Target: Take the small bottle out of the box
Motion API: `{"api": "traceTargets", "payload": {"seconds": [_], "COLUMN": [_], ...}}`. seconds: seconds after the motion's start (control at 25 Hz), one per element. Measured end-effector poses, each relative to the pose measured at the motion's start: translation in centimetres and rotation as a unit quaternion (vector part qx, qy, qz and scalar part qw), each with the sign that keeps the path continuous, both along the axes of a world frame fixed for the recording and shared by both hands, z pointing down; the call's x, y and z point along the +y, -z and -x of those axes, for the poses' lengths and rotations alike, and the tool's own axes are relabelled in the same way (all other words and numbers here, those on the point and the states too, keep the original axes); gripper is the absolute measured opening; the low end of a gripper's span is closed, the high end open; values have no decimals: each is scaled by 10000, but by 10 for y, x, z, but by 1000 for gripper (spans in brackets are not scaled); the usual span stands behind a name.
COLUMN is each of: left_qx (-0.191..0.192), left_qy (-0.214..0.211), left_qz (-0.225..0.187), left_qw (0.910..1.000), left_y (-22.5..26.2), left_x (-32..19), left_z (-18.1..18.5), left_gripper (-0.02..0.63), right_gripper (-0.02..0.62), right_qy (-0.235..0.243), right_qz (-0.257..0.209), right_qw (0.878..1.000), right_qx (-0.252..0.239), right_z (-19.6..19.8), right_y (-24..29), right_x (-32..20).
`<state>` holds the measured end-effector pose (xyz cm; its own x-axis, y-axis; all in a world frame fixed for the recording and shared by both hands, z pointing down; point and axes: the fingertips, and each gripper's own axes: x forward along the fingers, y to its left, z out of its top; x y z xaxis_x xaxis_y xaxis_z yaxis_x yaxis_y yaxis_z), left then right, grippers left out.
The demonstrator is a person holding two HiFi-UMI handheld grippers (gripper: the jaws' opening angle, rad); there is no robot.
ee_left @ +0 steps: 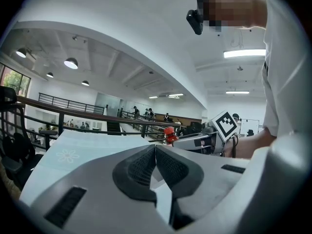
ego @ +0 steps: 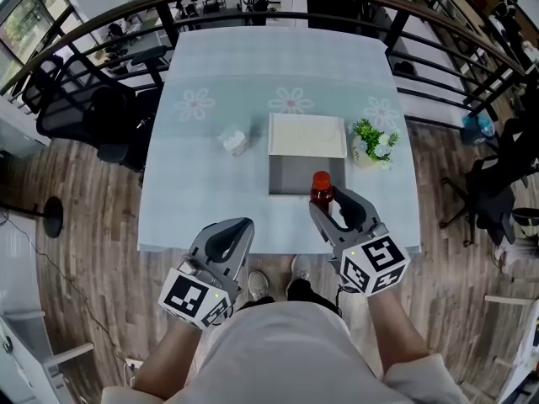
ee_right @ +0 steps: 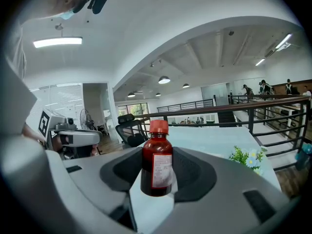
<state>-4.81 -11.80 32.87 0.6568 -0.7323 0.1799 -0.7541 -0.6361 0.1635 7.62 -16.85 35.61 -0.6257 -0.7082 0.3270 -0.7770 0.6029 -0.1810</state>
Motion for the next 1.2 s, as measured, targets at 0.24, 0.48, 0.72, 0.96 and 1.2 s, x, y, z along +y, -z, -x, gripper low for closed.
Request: {"api": "traceTargets", "payload": {"seconds": [0.24, 0.48, 0.72, 0.96, 1.2], "left_qx": [8, 26, 33, 36, 25], "left_qy": [-100, -146, -146, -119, -99], "left_qz": [19, 11, 10, 44, 81], "left_qw": [9999, 9999, 9999, 9999, 9999], "left_y": [-2, -2, -2, -5, -7], "left_x": [3, 1, 4, 5, 5], "left_z": [-2, 1, -2, -4, -4], "left_gripper": [21, 21, 21, 21, 20], "right_gripper": [207, 208, 209, 207, 208], "right_qy": [-118, -191, -206, -202, -182], "right_qz": [-42, -93, -110, -63, -27], "right_qw": [9999, 9997, 9997, 9997, 9997], "right_qx": [-54, -95, -116, -147, -151], "right_z": [-1, 3, 0, -2, -2], "right_y": [2, 5, 7, 4, 1], "right_x": [9, 10, 14, 13, 12]}}
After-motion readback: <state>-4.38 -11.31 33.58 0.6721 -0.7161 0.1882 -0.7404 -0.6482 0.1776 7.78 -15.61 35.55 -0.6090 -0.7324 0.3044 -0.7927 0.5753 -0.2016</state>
